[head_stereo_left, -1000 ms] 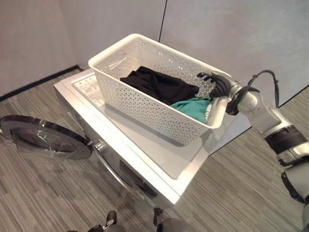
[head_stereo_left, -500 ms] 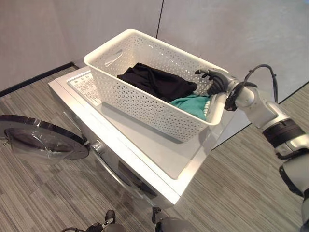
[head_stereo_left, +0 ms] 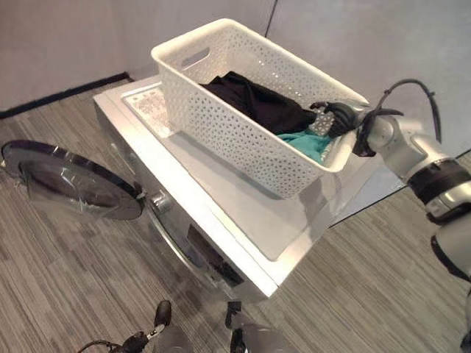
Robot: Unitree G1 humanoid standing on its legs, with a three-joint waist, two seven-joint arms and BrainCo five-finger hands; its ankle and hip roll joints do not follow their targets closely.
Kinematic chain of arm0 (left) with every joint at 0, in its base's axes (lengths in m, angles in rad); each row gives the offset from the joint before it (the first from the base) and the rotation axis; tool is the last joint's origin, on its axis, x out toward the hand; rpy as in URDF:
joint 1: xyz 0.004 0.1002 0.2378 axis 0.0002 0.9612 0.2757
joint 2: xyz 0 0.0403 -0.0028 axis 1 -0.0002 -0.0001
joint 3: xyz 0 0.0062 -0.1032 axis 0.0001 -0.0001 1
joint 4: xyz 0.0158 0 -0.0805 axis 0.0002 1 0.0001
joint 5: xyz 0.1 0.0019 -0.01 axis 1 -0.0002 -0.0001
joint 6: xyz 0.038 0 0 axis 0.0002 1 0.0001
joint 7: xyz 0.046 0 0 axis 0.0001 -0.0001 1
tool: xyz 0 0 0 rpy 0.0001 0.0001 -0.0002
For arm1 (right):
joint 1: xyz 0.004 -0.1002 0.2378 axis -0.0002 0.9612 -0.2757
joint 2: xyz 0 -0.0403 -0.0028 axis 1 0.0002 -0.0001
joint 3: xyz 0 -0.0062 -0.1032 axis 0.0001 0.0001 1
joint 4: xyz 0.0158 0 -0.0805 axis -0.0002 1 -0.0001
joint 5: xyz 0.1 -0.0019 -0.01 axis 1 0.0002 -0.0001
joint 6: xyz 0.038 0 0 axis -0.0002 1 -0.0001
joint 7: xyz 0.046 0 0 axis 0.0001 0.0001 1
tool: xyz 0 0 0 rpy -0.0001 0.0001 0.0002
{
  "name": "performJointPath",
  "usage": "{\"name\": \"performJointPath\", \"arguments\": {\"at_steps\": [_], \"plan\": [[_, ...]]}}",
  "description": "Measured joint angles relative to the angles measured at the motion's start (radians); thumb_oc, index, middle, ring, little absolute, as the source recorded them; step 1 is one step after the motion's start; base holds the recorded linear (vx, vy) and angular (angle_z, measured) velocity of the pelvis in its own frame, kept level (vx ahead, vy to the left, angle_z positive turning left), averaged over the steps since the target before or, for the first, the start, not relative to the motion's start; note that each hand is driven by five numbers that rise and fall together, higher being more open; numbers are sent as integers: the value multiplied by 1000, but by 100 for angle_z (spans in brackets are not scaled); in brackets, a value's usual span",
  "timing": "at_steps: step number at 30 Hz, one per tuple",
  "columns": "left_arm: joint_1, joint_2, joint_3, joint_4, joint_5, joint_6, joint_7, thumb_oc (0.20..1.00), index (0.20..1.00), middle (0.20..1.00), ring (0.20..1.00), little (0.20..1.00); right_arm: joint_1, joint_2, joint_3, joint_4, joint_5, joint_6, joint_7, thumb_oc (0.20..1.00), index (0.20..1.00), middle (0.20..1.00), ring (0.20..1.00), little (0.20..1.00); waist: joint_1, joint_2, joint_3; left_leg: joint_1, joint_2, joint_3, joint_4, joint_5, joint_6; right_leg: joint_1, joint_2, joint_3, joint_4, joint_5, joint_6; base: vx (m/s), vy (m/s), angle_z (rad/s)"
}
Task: Grab the laundry basket,head to the washer,open it,put in the laundry and shut it.
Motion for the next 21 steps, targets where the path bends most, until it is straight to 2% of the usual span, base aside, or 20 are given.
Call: {"name": "performJointPath", "arguments": {"at_steps": [1,2,3,4,5,6,7,8,9,10,11,12,14,18,21], "plan": [[-6,-2,0,0,0,1,0,1000,1000,1000,1000,1000,-2,-12,10,4,0,-1,3,890,890,890,890,890,14,3,1,-13,20,3,0,0,0,-15,11,-6,23,-15,3,20,-36,-10],[-11,4,-3,-3,1,0,0,1000,1000,1000,1000,1000,-1,-23,16,8,0,-1,13,890,890,890,890,890,25,0,5,-21,31,3,5,0,-1,-45,19,-12,94,-38,-18,10,-6,15],[-12,15,-3,-2,1,1,0,1000,1000,1000,1000,1000,10,-35,22,6,0,-1,24,890,890,890,890,890,22,-14,3,-30,29,-2,8,0,-3,-52,16,-16,119,-62,-18,14,-15,55],[-22,37,-1,-2,0,6,1,1000,1000,1000,1000,1000,33,-53,18,7,0,1,39,890,890,890,890,890,16,-42,8,-30,19,-16,19,-4,-2,-53,6,-21,109,-65,-17,19,-24,36],[-35,16,-2,-1,-3,8,1,1000,1000,1000,1000,1000,7,-65,34,18,0,12,50,931,931,931,931,931,49,-35,32,-40,-4,-18,138,-60,48,-48,7,-24,94,-84,21,0,0,0],[-48,-2,-3,-8,-3,9,1,1000,1000,1000,1000,1000,2,-85,38,17,2,11,53,931,931,931,931,931,60,-11,40,-47,34,-5,115,-65,9,-78,30,-24,167,-75,-25,11,-14,-16],[-51,9,-12,-30,-3,7,3,1000,1000,1000,1000,1000,7,-103,38,17,4,11,60,931,931,931,931,931,54,-13,40,-51,29,-15,89,-64,9,-100,21,-17,272,-104,-49,9,-6,39],[-49,17,-14,-32,-3,7,2,1000,1000,1000,1000,1000,18,-116,38,17,3,11,67,928,928,928,928,928,44,-34,37,-42,3,-25,72,-62,9,-61,-7,-2,274,-140,-31,14,-5,59],[-48,18,-12,-29,-4,8,4,1000,1000,1000,1000,1000,22,-120,38,17,2,12,77,824,824,824,824,824,48,-41,40,-32,0,-20,69,-58,3,-37,-9,0,241,-123,-69,15,-1,38],[-43,16,-12,-32,-8,9,4,1000,1000,1000,1000,1000,39,-119,37,18,0,16,82,705,705,705,705,705,56,-38,41,-27,2,-25,68,-57,1,-23,-5,0,228,-130,-64,2,14,10],[-33,8,-13,-45,-12,9,15,1000,1000,1000,1000,1000,45,-132,37,3,0,21,86,335,335,335,335,335,59,-33,46,-30,1,-31,61,-53,0,-16,-5,-6,215,-129,-65,-1,21,3],[-33,7,-15,-46,-12,8,19,1000,1000,1000,1000,1000,46,-138,37,-2,-1,23,93,200,200,200,200,200,59,-32,46,-30,0,-31,59,-42,-4,-16,-6,-7,209,-122,-67,-3,24,7],[-33,8,-20,-46,-12,7,22,1000,1000,1000,1000,1000,52,-144,35,-8,-2,22,93,200,200,200,200,200,59,-32,46,-31,-6,-28,56,-18,-9,-15,-12,-5,202,-110,-71,-3,10,-2],[-32,7,-37,-46,-12,7,22,1000,1000,1000,1000,1000,58,-159,13,-43,-2,21,93,200,200,200,200,200,49,-32,46,-29,-21,-20,46,-5,-2,-7,-22,9,168,-89,-66,-8,14,-5],[-32,4,-37,-43,-12,7,23,1000,1000,1000,1000,1000,53,-169,-20,-58,1,21,81,200,200,200,200,200,43,-27,46,-20,-29,-15,45,2,-4,14,-25,11,135,-53,-75,-32,35,-5]]}}
